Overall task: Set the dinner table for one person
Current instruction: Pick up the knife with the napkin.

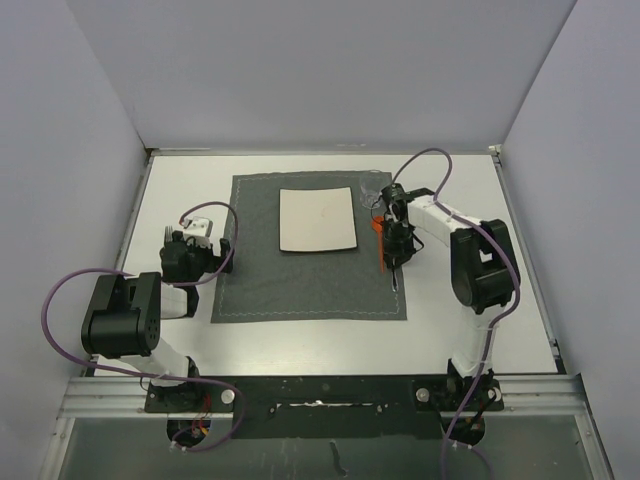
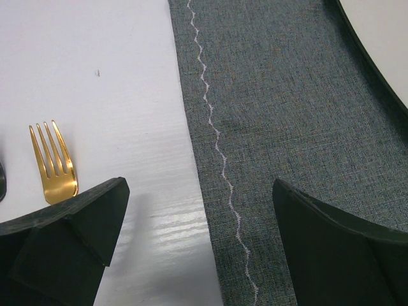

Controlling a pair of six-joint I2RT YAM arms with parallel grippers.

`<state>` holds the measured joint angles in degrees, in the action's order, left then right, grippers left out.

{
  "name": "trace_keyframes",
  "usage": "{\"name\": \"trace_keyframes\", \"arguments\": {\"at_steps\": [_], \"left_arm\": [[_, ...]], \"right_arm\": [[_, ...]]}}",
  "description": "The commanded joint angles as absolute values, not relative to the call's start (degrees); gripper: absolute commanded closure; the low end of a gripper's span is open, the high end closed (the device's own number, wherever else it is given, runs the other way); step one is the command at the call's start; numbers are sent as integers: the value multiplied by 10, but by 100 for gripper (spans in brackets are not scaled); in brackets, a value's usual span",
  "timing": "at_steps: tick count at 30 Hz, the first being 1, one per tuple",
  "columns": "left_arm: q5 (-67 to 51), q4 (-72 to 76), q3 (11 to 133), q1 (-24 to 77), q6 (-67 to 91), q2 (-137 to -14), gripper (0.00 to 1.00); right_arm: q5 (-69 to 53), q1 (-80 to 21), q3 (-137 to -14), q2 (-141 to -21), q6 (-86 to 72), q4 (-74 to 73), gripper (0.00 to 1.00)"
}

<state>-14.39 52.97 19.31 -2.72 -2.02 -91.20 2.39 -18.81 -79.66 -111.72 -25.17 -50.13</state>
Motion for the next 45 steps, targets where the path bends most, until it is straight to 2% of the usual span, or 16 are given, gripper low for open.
{"name": "trace_keyframes", "arguments": {"at_steps": [1,10,12,15,16,45], "left_arm": [[-150,568,196,-28,-24,-920,2],[-150,568,196,-29,-23,-920,2],[-150,569,196,-29,-23,-920,2],[-151,568,196,-29,-23,-920,2],[-150,569,196,-29,-23,-920,2],[-150,569,196,-29,-23,-920,2]], "right_arm": [[28,-192,-793,-1131,-260,-483,78],[28,-192,-788,-1149,-258,-478,79],[28,-191,-788,-1154,-257,-478,84],[27,-191,-787,-1161,-254,-478,98],[27,-192,-787,-1164,-254,-479,100],[62,-207,-838,-1073,-258,-560,100]]}}
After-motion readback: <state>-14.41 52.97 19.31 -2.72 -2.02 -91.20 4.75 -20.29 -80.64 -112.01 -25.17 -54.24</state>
